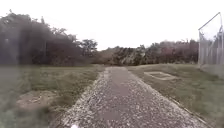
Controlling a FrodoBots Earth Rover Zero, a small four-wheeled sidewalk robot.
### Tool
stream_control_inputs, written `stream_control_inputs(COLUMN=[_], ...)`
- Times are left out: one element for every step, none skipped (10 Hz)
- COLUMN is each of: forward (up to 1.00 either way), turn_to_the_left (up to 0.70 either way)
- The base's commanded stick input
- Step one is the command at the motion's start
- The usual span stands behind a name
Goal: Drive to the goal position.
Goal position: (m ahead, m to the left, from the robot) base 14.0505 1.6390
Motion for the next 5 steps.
stream_control_inputs(forward=[0.85, 0.85, 0.85, 0.85, 0.85], turn_to_the_left=[0.01, 0.01, -0.16, -0.23, -0.2])
